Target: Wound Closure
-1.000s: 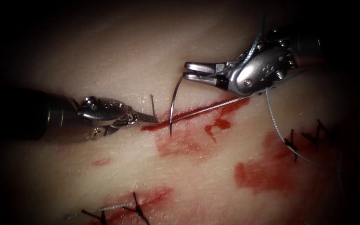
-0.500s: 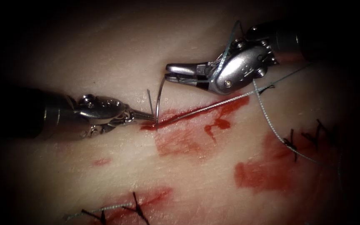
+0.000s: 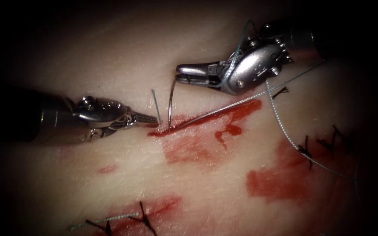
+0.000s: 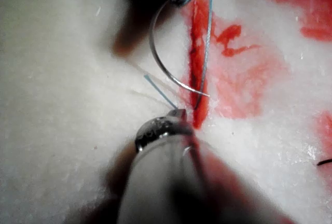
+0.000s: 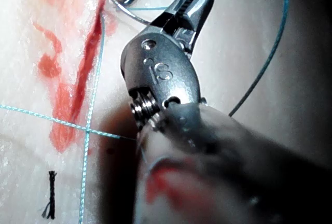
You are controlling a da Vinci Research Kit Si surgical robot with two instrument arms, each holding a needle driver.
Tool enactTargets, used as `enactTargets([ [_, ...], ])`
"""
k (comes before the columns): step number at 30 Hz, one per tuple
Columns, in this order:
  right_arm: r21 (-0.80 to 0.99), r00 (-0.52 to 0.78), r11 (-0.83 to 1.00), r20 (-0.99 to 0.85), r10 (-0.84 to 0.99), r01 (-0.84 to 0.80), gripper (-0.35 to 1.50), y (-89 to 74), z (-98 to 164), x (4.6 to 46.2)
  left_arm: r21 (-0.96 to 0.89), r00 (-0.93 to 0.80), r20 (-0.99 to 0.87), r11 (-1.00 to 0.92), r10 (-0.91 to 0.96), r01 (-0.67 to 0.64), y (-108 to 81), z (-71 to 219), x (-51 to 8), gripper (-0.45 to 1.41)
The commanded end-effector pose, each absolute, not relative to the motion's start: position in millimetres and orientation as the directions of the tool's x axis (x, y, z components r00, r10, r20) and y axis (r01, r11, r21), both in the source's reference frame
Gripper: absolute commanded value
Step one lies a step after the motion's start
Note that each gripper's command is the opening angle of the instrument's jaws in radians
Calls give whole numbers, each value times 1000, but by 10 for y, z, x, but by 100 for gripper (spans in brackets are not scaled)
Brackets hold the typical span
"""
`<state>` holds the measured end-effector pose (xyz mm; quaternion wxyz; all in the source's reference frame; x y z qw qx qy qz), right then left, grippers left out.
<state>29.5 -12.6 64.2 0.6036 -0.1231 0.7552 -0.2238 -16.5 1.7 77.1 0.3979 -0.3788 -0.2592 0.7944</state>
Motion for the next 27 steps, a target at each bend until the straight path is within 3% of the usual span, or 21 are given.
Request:
enactTargets([
  [1,-488,-240,869,-856,-457,86,-35,-127,646,304,-714,-394,-394,-547,830,-437,13,777,-171,-45],
  [27,-539,-207,839,-831,-516,76,-35,-139,659,315,-711,-390,-395,-545,832,-444,12,776,-173,-45],
])
